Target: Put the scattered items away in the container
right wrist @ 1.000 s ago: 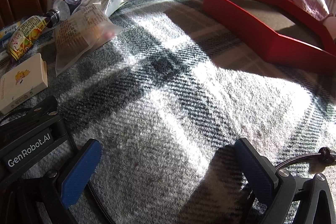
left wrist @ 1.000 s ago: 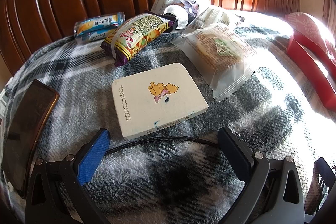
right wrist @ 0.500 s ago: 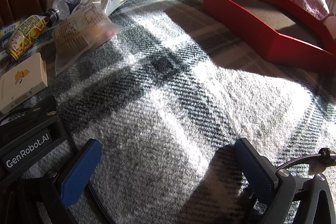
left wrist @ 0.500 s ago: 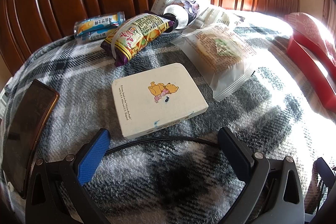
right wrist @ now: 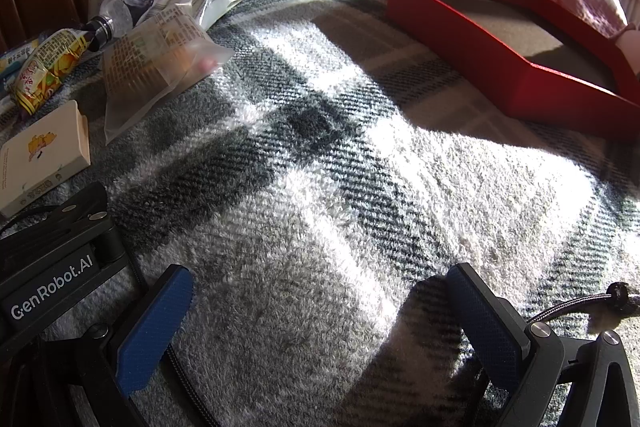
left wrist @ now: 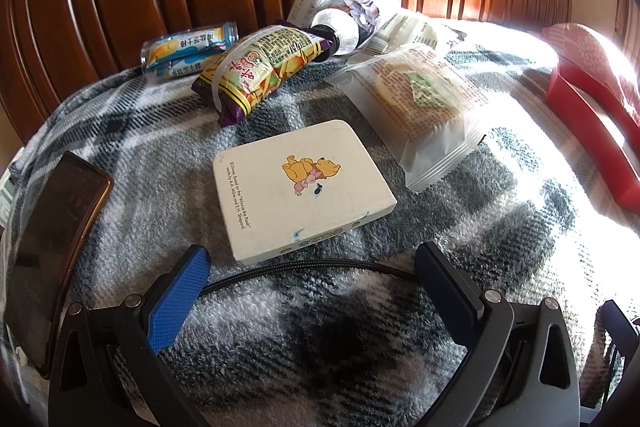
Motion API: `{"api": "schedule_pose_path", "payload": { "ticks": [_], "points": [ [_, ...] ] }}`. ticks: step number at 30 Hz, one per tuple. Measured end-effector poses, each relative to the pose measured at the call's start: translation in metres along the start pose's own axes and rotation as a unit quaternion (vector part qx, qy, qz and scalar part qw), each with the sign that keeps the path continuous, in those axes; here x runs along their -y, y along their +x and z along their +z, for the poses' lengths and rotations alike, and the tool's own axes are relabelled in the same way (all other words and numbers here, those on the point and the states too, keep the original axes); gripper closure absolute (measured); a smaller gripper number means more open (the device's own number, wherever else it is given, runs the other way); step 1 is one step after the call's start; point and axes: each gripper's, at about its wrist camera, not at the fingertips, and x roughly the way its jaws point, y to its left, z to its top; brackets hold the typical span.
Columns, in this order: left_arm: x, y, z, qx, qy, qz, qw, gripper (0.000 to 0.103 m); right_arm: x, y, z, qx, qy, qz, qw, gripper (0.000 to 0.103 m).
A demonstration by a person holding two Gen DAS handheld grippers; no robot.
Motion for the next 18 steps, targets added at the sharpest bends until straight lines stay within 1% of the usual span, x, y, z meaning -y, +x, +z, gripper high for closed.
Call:
{"api": "schedule_pose_path", "payload": {
  "ticks": [18],
  "points": [
    [0.001, -0.0007, -0.0003, -0.002, 0.001, 0.002, 1.0, 0.0, 0.0003, -0.0002, 0.0004, -0.001, 0.0, 0.0, 1.0, 0.0]
  ]
}}
